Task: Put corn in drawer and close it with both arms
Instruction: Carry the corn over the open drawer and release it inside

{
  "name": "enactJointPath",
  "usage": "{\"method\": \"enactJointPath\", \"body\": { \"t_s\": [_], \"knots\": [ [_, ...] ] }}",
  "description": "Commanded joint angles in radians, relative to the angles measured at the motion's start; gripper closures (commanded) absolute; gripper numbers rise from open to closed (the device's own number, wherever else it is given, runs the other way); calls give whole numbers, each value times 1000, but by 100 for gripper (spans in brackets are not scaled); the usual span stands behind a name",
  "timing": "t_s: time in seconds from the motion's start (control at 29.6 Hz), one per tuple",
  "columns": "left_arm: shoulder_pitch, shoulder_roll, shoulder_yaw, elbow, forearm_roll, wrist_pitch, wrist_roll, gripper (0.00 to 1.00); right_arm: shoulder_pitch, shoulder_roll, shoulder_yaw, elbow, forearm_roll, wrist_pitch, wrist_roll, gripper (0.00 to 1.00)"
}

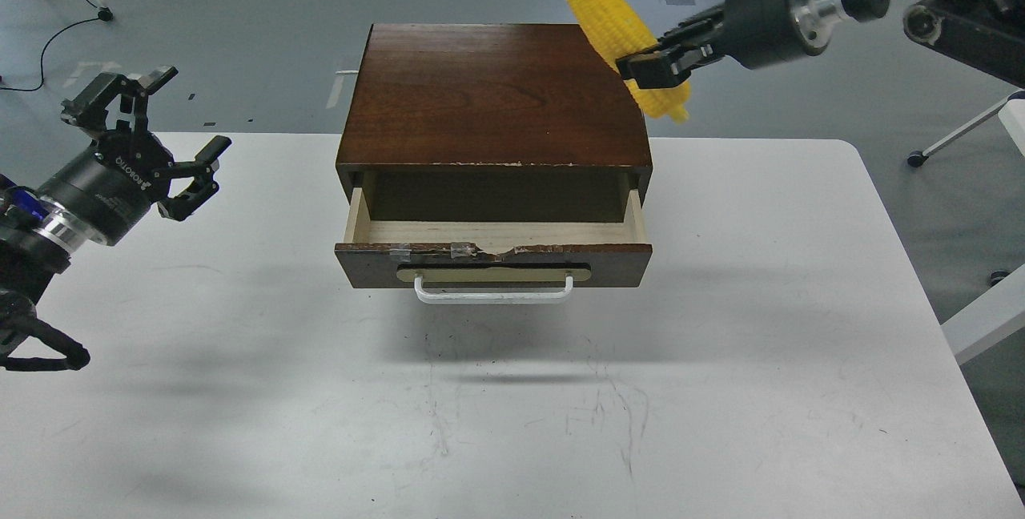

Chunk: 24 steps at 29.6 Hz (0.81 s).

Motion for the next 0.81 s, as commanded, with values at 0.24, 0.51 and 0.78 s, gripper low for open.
{"method": "enactJointPath", "body": {
  "t_s": [0.24,0.51,0.78],
  "knots": [
    [5,25,1,-4,1,0,0,1,25,152,-162,45,-195,-142,0,89],
    [8,27,1,-4,1,0,0,1,-22,224,-196,-13,-195,-173,0,88],
    [8,27,1,-4,1,0,0,1,-59,253,-196,-48,-189,-174,0,42]
  ]
}}
